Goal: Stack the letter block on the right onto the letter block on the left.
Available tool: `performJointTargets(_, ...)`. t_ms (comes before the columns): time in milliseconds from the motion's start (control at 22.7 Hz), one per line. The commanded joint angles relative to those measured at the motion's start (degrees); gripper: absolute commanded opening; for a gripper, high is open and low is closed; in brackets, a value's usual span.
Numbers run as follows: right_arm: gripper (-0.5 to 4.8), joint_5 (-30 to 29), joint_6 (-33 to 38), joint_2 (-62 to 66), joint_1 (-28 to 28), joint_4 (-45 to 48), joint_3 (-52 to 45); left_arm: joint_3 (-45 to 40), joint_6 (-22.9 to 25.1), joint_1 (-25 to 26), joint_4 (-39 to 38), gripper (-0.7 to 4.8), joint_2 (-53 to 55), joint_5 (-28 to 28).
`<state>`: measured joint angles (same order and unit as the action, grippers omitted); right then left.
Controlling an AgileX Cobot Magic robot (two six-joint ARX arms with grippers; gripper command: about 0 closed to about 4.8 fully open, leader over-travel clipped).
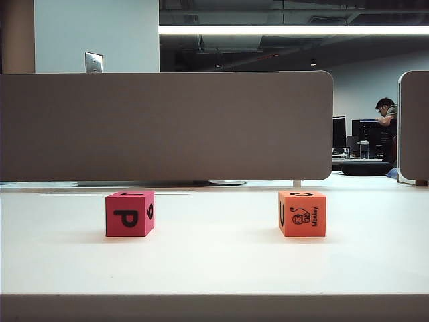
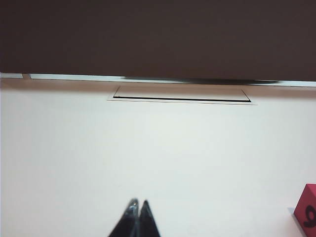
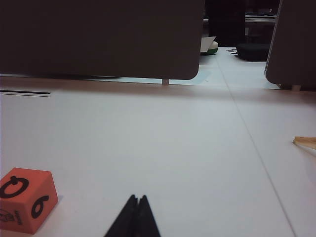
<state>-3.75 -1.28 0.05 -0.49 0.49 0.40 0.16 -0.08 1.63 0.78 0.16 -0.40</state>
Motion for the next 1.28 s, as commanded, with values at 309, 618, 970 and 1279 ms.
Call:
performJointTargets(309, -0.01, -0.28, 1.18, -0.13, 0.26, 0.79, -0.31, 0.22, -0.79, 0.07, 0.61, -0.06, 0.0, 0.42)
performJointTargets(618, -0.05, 2.8, 14.75, 1.62, 0.28, -1.9, 11.06, 5.86, -9.62, 0.04, -0.15, -0.06, 0.0, 4.26)
performJointTargets(970, -0.05, -1.31, 12.66, 21.24, 0.24, -9.53, 37.42, 21.99, -10.88, 0.09, -3.34, -0.06, 6.12, 15.15)
performJointTargets(1279, -0.05, -2.82, 10.4, 40.92, 0.42, -14.19, 57.99, 37.24, -10.93, 0.09, -6.95, -0.06, 22.71, 18.88)
